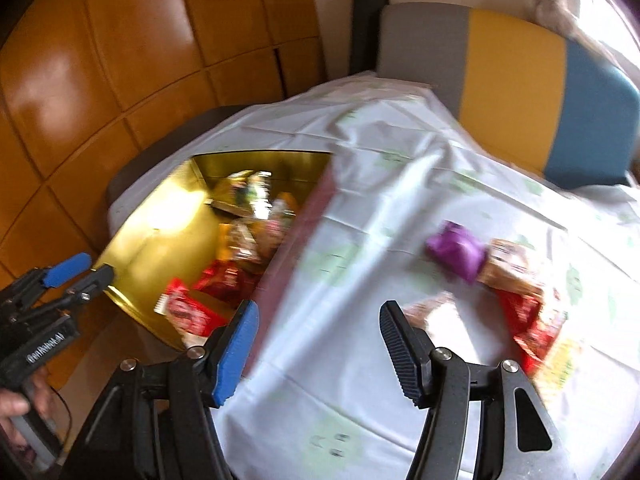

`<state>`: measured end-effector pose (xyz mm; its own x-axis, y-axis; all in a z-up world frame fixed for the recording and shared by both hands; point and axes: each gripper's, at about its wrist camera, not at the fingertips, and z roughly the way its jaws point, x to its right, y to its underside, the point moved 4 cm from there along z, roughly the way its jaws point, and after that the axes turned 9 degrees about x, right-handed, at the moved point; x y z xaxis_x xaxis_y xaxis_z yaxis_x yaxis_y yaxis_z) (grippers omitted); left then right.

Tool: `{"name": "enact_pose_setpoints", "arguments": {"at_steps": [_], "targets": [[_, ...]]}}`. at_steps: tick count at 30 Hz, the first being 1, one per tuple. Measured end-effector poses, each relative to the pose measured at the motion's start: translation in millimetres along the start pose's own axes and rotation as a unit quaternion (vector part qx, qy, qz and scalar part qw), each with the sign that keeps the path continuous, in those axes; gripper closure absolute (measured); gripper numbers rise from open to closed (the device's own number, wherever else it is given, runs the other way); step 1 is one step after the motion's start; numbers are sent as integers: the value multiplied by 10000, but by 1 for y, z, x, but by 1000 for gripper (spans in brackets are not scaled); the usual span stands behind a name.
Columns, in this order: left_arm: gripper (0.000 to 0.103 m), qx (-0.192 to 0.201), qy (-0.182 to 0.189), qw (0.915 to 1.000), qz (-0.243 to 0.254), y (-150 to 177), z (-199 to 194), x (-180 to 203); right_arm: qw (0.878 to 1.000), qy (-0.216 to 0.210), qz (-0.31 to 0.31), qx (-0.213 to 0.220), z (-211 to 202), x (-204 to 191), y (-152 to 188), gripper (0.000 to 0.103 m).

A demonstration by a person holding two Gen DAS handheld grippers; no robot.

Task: Organize snacks
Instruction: 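Move both grippers back over the remaining snacks on the table, then close the left gripper on the purple snack pack and lift it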

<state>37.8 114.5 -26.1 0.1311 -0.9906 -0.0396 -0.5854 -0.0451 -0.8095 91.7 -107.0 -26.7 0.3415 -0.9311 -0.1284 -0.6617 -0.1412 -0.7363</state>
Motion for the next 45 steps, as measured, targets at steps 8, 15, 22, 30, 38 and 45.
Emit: {"name": "enact_pose_setpoints", "arguments": {"at_steps": [8,15,22,30,38,45], "targets": [[48,-39,170,9995,258,-3,3,21,9975,684,191,-34,-25,74,7,34],[48,-80,336,9984,449,-6,4,41,9934,1090,362,-52,-39,124,11,31],[48,-138,550,9960,691,-13,8,63,9852,1582,649,-122,-44,185,19,27],[48,-447,1175,9840,1263,-33,26,111,9688,1696,1803,-108,-46,234,29,27],[48,-882,1907,9545,2117,-59,60,187,9737,1465,1743,58,-51,222,20,26],[48,-1301,2122,9476,2005,-64,101,238,9730,1353,1864,153,-56,221,16,24]]}}
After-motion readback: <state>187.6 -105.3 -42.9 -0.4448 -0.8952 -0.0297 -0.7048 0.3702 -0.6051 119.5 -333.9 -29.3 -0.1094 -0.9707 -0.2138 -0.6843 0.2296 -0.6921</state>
